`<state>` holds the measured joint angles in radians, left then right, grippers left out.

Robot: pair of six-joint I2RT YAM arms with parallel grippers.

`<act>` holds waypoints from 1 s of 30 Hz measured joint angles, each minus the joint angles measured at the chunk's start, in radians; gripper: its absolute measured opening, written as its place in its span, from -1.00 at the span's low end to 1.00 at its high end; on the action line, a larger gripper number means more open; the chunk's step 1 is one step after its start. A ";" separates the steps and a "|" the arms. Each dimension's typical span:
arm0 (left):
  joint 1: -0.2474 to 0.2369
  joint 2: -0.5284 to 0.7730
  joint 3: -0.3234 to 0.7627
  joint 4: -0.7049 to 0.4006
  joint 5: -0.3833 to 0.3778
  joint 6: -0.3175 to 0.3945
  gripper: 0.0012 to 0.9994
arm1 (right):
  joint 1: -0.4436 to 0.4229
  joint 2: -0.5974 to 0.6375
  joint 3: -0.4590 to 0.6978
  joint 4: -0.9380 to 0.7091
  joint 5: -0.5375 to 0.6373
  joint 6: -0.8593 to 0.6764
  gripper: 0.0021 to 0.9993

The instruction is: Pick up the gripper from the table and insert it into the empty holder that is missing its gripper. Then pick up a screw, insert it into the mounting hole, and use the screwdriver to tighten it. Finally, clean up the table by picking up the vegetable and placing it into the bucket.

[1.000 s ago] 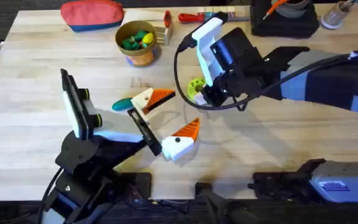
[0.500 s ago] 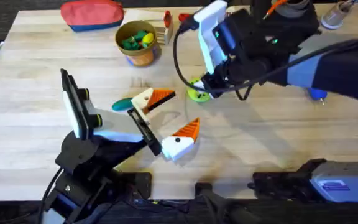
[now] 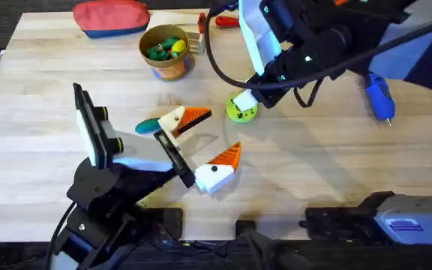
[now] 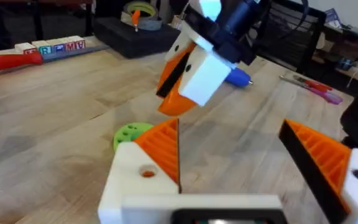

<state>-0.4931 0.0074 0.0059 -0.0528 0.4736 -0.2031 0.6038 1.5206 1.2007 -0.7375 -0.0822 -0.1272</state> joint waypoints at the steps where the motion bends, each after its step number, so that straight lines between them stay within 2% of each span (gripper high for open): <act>1: 0.000 0.000 0.000 0.000 0.000 0.000 0.98 | 0.003 0.003 0.000 -0.005 0.000 -0.001 -0.13; 4: 0.000 0.000 0.000 0.000 0.000 0.000 0.98 | 0.015 0.025 0.000 -0.007 0.000 -0.005 0.42; 6: 0.000 0.000 0.000 0.000 0.000 0.000 0.98 | 0.020 0.050 0.000 -0.007 0.000 -0.005 0.49; 10: 0.000 0.000 0.000 0.000 0.000 0.000 0.98 | 0.024 0.098 0.000 0.001 0.000 -0.005 0.20; 14: 0.000 0.000 0.000 0.000 0.000 0.000 0.98 | 0.024 0.137 0.000 0.004 0.000 -0.005 -0.20; 19: 0.000 0.000 0.000 0.000 0.000 0.000 0.98 | 0.033 0.201 0.000 0.014 0.000 -0.004 -0.41; 30: 0.000 0.000 0.000 0.000 0.000 0.000 0.98 | 0.040 0.203 0.000 0.054 0.000 -0.004 -0.47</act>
<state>-0.4931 0.0071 0.0059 -0.0528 0.4736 -0.2031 0.6434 1.7234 1.2011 -0.6835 -0.0818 -0.1314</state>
